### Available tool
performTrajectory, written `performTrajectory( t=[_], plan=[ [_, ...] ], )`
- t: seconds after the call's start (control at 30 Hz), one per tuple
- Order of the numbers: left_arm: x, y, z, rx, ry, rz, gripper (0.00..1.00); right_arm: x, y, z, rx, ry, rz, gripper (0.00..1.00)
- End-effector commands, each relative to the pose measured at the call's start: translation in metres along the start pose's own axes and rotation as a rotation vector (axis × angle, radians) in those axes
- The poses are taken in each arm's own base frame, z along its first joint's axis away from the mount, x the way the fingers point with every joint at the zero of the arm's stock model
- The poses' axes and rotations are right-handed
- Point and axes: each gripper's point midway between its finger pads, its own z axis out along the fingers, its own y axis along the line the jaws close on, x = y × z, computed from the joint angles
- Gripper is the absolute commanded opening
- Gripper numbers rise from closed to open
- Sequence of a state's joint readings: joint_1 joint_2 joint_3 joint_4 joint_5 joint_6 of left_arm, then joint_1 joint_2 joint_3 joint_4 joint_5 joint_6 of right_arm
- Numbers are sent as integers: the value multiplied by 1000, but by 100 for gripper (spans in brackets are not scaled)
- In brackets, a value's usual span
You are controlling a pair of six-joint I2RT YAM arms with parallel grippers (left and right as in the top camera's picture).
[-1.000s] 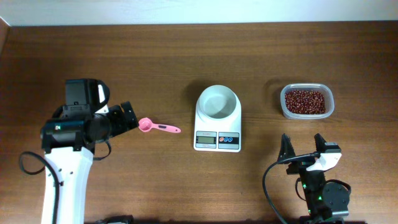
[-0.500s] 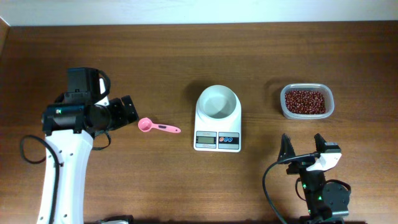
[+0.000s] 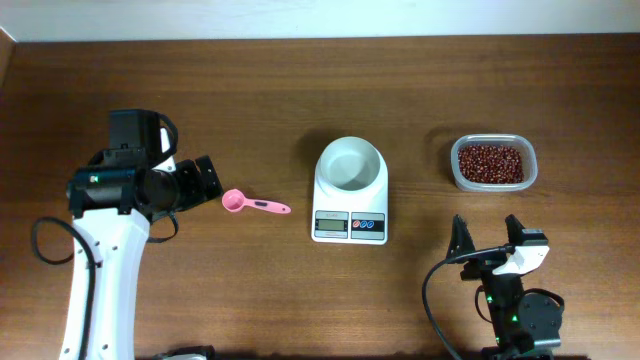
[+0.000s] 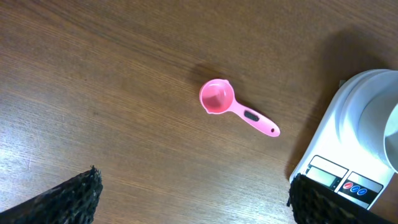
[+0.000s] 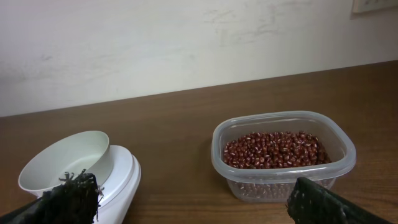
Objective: Scoop and weigh 50g on scale
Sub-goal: 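Align the left gripper above the pink scoop's cup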
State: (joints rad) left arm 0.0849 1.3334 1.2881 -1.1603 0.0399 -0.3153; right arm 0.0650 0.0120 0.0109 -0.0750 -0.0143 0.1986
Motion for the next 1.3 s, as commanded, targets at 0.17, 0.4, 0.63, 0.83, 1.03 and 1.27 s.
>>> performTrajectory(
  t=[0.17,0.4,0.63,0.83,1.03,1.27],
  plan=[
    [9,5,-6,-26,42,-43,100,2,-4,0,19,1,-7,99],
    [10,6,-6,-29,45,-108,100,2,-4,0,19,1,-7,99],
    [10,6,-6,-30,45,-135,99,2,-4,0,19,1,-7,99],
    [10,6,-5,-29,43,-146,99,2,-4,0,19,1,-7,99],
    [10,6,-5,-29,43,-146,99,2,-4,0,19,1,-7,99],
    [10,6,-6,-30,46,-146,99,2,-4,0,19,1,-7,99]
  ],
)
